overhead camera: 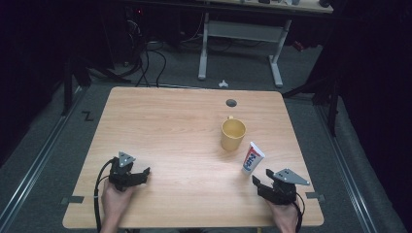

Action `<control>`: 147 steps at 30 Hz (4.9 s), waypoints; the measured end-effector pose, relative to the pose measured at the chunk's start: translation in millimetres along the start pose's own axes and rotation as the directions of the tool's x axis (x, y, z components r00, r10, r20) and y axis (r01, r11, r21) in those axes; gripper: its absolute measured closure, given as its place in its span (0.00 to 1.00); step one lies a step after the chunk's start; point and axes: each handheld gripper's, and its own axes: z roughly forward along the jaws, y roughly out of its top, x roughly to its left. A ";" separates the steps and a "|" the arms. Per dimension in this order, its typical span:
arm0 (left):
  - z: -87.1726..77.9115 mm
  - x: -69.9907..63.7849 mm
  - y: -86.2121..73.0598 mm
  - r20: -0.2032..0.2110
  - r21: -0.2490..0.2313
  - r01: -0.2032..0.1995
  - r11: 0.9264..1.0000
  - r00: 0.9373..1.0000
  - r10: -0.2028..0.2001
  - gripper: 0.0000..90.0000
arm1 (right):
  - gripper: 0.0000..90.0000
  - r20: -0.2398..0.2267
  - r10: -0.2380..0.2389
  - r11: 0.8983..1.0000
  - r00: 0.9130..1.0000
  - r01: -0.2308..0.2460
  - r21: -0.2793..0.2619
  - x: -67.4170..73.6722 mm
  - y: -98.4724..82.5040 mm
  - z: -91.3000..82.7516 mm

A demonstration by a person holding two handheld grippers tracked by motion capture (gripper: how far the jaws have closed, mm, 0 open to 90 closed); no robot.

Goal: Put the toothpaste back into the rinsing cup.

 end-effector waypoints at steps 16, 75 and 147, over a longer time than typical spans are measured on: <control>0.0 0.0 0.0 0.000 0.000 0.000 1.000 1.000 0.000 0.22 | 0.39 -0.011 -0.018 1.000 1.000 0.018 0.013 6.8 20.0 24.1; 0.0 0.0 0.0 0.000 0.000 0.000 1.000 1.000 0.000 0.22 | 0.72 -0.038 -0.077 0.997 0.996 0.076 -0.028 6.5 53.8 35.3; 0.0 0.0 0.0 0.000 0.000 0.000 1.000 1.000 0.000 0.22 | 0.73 -0.145 -0.121 0.990 0.982 0.108 -0.095 -6.8 112.9 1.7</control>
